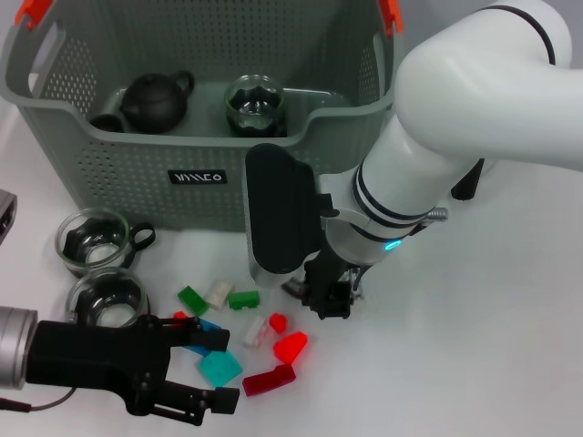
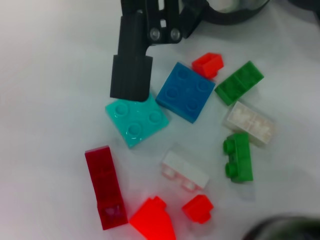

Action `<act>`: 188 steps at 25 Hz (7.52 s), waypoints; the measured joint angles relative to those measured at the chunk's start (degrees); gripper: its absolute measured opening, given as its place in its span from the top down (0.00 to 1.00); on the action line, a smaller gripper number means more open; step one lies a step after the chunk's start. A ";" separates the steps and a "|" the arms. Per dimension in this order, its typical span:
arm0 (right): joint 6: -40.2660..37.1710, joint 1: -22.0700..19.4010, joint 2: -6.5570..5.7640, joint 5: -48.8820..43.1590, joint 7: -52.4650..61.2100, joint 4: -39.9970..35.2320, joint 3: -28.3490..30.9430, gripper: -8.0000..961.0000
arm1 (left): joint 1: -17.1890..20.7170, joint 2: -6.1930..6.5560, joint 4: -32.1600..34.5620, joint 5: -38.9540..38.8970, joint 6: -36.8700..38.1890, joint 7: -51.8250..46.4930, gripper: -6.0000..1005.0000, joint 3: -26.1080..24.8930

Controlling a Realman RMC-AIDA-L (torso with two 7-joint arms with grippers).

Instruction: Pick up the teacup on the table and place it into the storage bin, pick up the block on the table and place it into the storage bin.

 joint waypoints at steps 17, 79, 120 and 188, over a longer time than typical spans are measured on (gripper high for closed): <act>-10.99 -0.78 -0.92 -0.31 5.20 -10.66 2.68 0.93 | 0.41 0.37 0.00 -0.30 0.82 -0.30 0.09 0.00; 18.19 11.11 -1.59 -11.30 -2.46 18.38 46.40 0.93 | 0.30 0.10 -0.04 0.00 0.18 0.88 0.09 0.61; 13.60 8.47 -1.75 -8.12 -2.40 8.72 47.30 0.73 | 0.92 0.46 0.71 0.09 -0.12 0.98 0.09 0.31; -48.17 -16.77 -5.35 7.41 -9.84 -26.44 54.63 0.28 | -1.44 8.63 -18.61 13.28 4.36 -41.21 0.09 -12.13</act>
